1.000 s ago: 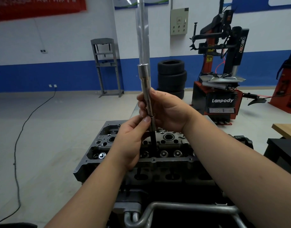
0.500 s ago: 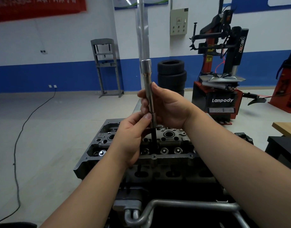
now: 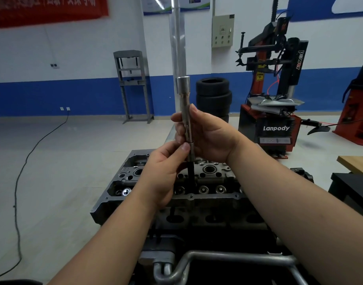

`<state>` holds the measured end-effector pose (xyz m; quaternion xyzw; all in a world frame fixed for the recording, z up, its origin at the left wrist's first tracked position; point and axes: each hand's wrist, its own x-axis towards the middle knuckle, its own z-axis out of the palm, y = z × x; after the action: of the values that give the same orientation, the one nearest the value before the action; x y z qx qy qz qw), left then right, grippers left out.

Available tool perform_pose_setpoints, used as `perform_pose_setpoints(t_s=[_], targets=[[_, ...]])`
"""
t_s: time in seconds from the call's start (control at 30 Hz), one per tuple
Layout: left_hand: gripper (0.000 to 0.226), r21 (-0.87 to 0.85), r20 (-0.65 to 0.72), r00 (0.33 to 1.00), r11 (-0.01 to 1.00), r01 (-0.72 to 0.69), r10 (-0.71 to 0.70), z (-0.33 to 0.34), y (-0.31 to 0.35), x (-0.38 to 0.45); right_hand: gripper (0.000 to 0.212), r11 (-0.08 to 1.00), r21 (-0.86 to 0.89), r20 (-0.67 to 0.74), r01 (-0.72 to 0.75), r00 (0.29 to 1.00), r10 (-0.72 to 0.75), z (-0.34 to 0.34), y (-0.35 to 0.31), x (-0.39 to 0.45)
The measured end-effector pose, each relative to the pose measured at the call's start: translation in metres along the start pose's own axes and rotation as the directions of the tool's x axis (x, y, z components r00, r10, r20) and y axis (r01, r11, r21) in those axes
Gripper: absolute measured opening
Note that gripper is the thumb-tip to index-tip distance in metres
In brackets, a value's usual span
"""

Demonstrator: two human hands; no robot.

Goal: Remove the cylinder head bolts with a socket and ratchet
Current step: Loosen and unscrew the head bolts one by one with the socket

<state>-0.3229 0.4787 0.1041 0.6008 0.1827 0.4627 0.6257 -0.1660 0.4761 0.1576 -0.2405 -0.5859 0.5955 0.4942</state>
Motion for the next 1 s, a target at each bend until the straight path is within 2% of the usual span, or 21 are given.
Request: perform_pose_setpoints(t_s=[0.07,0.17,0.27,0.37,0.5,0.6,0.7,0.83,1.0], targets=[[0.015,0.018,-0.035,0.999,1.000,-0.021,0.022,0.0016,-0.0011,0.0005,0.037,0.999,0.008,0.037,0.036,0.999,-0.036,0.0005,0.0003,0.0004],[0.024,0.022,-0.073,0.997,1.000,-0.014,0.015,0.0018,-0.0017,0.0025,0.042,0.998,-0.007,0.040,0.062,0.997,-0.062,0.0000,0.0001,0.0018],[0.015,0.012,-0.019,1.000,1.000,0.024,-0.024,0.0007,-0.0004,0.0040,0.036,0.998,-0.014,-0.009,0.053,0.999,-0.053,-0.0016,0.0002,0.0018],[0.020,-0.007,0.000,0.999,0.999,0.033,-0.033,-0.0008,-0.0004,0.0036,0.034,0.999,-0.031,-0.044,0.007,0.999,-0.009,-0.0032,0.0004,0.0016],[0.011,0.014,-0.026,0.999,1.000,-0.020,0.020,0.0001,-0.0026,0.0021,0.037,1.000,-0.019,-0.011,0.007,1.000,-0.007,-0.0028,0.0010,0.0021],[0.017,0.023,-0.070,0.997,0.999,-0.022,0.023,-0.0003,-0.0047,0.0043,0.042,0.998,-0.039,0.020,0.045,0.999,-0.045,-0.0025,0.0026,0.0028],[0.019,0.014,-0.036,0.999,1.000,-0.006,0.006,-0.0005,-0.0037,0.0051,0.040,0.997,-0.049,0.010,0.063,0.998,-0.062,-0.0027,0.0028,0.0037],[0.025,-0.053,0.015,1.000,0.999,-0.004,0.005,-0.0019,-0.0028,0.0038,0.030,1.000,-0.007,0.019,0.013,1.000,-0.013,-0.0042,0.0015,0.0037],[0.017,0.013,-0.040,0.999,0.999,-0.033,0.033,0.0014,-0.0036,0.0038,0.034,0.999,-0.009,0.034,0.031,0.999,-0.031,-0.0046,0.0020,0.0021]])
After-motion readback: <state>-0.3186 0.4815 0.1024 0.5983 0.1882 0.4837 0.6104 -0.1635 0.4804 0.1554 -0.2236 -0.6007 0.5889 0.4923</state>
